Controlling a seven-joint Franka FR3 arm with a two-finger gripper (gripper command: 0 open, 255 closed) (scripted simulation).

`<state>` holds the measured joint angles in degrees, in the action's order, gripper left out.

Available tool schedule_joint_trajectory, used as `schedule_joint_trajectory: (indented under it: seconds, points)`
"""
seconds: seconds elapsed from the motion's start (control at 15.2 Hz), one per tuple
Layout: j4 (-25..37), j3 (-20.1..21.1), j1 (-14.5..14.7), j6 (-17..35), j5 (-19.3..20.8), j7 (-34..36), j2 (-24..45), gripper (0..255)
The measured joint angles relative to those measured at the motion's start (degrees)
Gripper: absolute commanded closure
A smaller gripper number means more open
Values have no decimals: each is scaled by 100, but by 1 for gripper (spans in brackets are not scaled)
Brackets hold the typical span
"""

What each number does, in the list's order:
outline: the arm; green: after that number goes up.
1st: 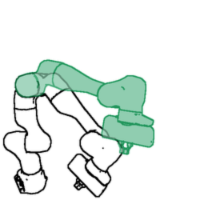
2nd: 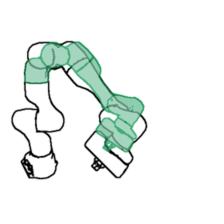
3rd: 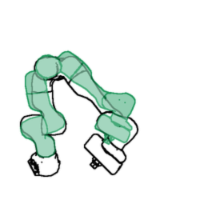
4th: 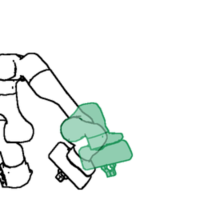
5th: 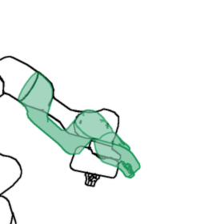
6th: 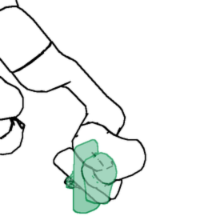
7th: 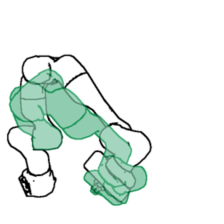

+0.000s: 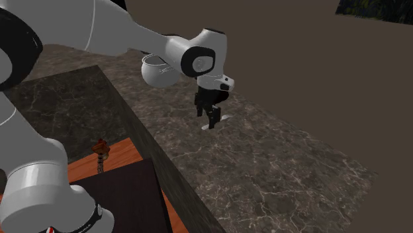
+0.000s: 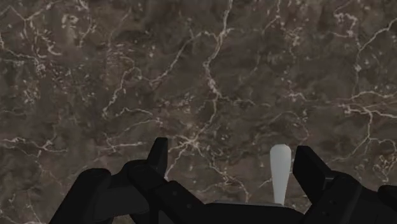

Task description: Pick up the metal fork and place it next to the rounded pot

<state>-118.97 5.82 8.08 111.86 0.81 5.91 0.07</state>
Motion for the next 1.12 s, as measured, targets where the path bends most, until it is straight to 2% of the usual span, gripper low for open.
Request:
schedule_joint_trajectory:
  seconds: [0.33, 0.73, 1.12]
  points:
    - [904, 145, 175, 149, 72, 185, 1063, 0]
    - [2167, 243, 410, 93, 194, 348, 2283, 0]
    - [2051, 239, 437, 446, 229, 373, 2523, 0]
